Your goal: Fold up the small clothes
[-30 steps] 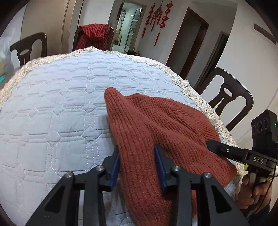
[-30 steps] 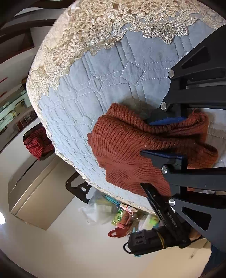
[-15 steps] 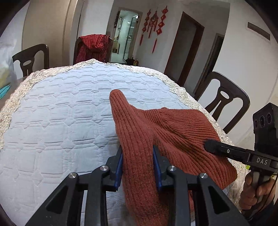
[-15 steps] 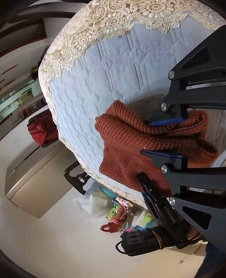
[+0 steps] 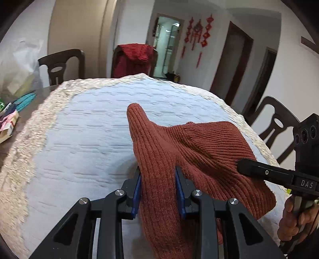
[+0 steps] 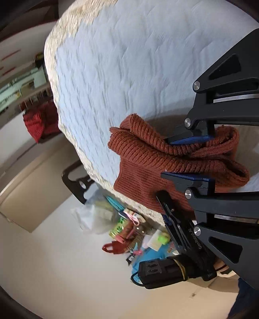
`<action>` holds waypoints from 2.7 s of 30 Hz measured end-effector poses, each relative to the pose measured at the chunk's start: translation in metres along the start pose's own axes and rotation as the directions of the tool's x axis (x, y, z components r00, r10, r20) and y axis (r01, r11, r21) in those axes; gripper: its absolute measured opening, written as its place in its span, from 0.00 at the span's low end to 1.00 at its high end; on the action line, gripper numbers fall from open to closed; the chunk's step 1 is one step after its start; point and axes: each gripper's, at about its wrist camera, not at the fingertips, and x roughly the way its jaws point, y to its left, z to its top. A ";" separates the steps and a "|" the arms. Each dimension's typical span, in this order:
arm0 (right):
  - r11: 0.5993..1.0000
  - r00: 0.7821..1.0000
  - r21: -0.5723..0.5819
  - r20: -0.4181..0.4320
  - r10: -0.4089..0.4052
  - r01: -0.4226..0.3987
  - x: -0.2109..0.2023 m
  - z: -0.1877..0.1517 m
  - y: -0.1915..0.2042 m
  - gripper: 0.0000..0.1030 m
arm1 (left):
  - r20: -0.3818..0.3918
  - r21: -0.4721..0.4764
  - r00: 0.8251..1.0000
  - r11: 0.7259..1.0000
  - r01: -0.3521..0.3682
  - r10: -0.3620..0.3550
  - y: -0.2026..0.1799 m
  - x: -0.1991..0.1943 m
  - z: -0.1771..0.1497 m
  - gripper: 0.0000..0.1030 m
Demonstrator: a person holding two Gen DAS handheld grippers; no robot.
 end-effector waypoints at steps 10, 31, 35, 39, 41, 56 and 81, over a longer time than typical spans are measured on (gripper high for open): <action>0.995 0.995 -0.022 -0.027 0.100 -0.101 0.066 0.032 0.028 0.25 | 0.052 -0.052 0.998 0.998 -0.021 0.024 0.075 0.000 0.030 0.31; 0.992 0.995 -0.088 -0.025 -0.098 0.096 0.095 0.058 0.019 0.26 | 0.042 -0.079 0.997 0.995 -0.055 0.059 0.107 0.026 0.038 0.39; 0.981 0.982 -0.127 -0.104 -0.158 0.145 0.133 0.063 0.012 0.21 | -0.039 -0.071 0.995 0.993 -0.095 0.093 0.108 0.060 0.032 0.39; 0.977 0.976 -0.119 -0.106 -0.188 0.175 0.134 0.065 0.005 0.21 | -0.020 -0.091 0.995 0.991 -0.094 0.093 0.108 0.044 0.030 0.39; 0.971 0.975 -0.149 -0.090 -0.203 0.188 0.120 0.062 0.013 0.21 | 0.003 -0.088 0.997 0.993 -0.081 0.082 0.104 0.028 0.024 0.39; 0.927 0.970 -0.340 -0.125 -0.209 0.156 0.101 0.005 0.045 0.21 | -0.019 -0.072 0.998 0.995 -0.067 0.065 0.082 0.004 -0.027 0.37; 0.923 0.976 -0.340 -0.055 -0.213 0.182 0.071 0.002 0.063 0.21 | -0.006 -0.061 0.978 0.976 -0.210 0.210 0.072 -0.016 -0.018 0.37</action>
